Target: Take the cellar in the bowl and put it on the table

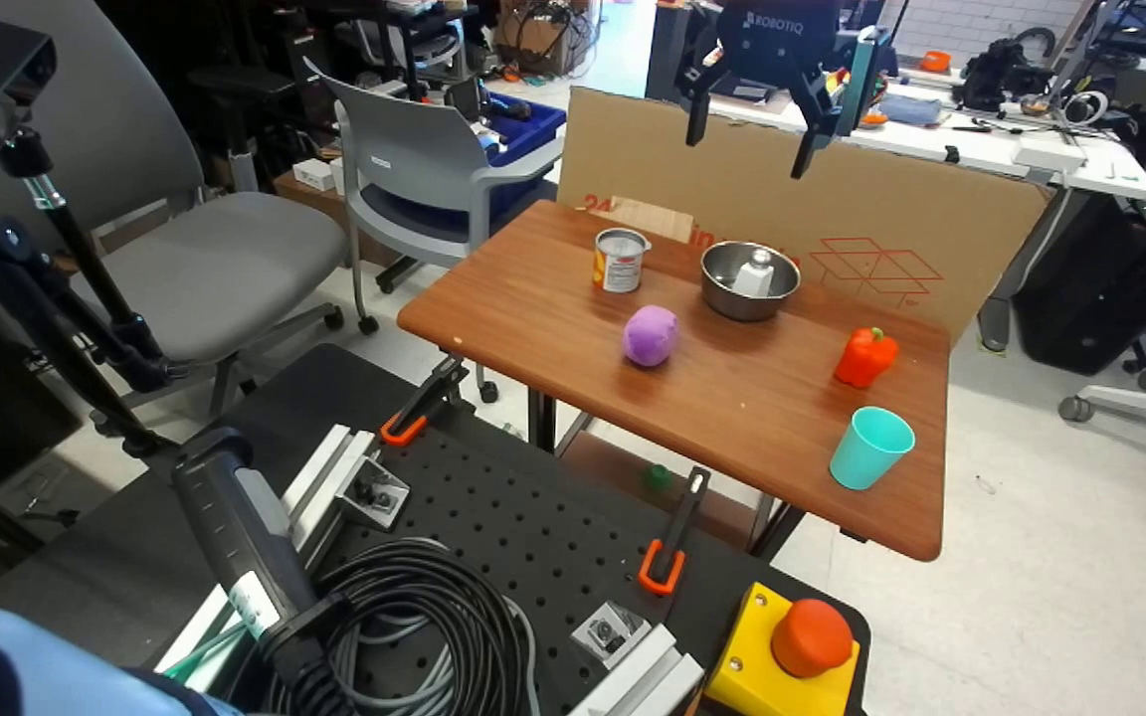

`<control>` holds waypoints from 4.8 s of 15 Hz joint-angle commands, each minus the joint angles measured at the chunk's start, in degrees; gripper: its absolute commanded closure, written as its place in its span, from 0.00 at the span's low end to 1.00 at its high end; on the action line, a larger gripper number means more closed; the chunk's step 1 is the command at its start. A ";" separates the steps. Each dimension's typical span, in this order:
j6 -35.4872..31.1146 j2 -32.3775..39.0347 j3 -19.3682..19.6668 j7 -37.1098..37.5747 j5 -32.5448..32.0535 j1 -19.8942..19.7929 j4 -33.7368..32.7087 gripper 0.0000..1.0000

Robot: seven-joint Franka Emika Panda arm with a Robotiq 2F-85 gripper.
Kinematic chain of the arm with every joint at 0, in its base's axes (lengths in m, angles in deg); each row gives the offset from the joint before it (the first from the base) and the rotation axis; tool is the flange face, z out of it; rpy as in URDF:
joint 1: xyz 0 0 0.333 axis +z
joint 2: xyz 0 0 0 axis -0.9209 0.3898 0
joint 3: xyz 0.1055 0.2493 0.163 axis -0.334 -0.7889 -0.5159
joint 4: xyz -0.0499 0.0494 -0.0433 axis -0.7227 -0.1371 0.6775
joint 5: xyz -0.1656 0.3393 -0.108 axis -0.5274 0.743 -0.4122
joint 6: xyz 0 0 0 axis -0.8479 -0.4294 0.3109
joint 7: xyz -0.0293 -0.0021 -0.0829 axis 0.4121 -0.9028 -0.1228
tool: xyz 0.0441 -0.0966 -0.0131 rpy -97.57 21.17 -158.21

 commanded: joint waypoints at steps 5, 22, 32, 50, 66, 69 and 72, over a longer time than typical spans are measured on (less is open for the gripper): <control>0.61 15.23 1.27 3.30 -3.43 -0.06 -13.64 0.00; -0.31 34.81 2.67 6.37 -3.28 1.05 -29.45 0.00; -0.09 38.73 2.58 9.02 -2.54 2.63 -33.46 0.69; 15.71 17.39 -7.80 4.40 11.93 4.26 -24.50 0.92; -3.23 17.06 -8.26 4.15 1.04 10.74 -3.32 0.92; -5.29 17.27 -7.68 5.44 -1.24 11.23 -1.00 0.92; -9.56 17.18 -6.28 8.04 -6.05 12.35 1.59 0.92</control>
